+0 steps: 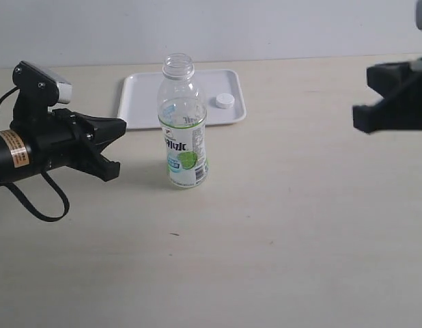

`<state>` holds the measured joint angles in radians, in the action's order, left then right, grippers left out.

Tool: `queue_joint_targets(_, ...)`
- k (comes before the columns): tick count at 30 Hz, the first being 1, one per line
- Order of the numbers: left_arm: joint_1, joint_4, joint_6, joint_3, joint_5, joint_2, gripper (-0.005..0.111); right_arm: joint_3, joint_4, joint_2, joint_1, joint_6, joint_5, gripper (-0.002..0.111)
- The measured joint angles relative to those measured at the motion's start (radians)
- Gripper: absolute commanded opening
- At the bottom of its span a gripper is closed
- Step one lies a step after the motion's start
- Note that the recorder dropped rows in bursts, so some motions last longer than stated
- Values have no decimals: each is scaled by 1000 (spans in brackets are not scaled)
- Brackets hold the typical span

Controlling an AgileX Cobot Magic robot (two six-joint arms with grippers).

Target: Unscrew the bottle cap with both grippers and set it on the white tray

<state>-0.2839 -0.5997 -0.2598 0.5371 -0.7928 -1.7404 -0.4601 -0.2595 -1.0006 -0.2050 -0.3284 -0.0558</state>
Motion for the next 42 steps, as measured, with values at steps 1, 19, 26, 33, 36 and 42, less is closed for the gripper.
queue_joint_targets(1, 0, 8, 2, -4, -2, 0, 0, 48, 0, 48, 0, 3, -15, 0)
queue_joint_targets(19, 0, 84, 17, -21, -2, 0, 0, 369, -4, 654, 0, 111, -247, 0)
queue_joint_targets(26, 0, 84, 19, -21, -2, 0, 0, 369, -4, 654, 0, 111, -247, 0)
queue_joint_targets(33, 0, 84, 19, -21, -2, 0, 0, 369, -5, 654, 0, 111, -247, 0)
queue_joint_targets(36, 0, 84, 19, -21, -2, 0, 0, 369, -5, 654, 0, 111, -247, 0)
queue_joint_targets(42, 0, 84, 306, -21, -2, 0, 0, 369, -6, 654, 0, 111, -247, 0)
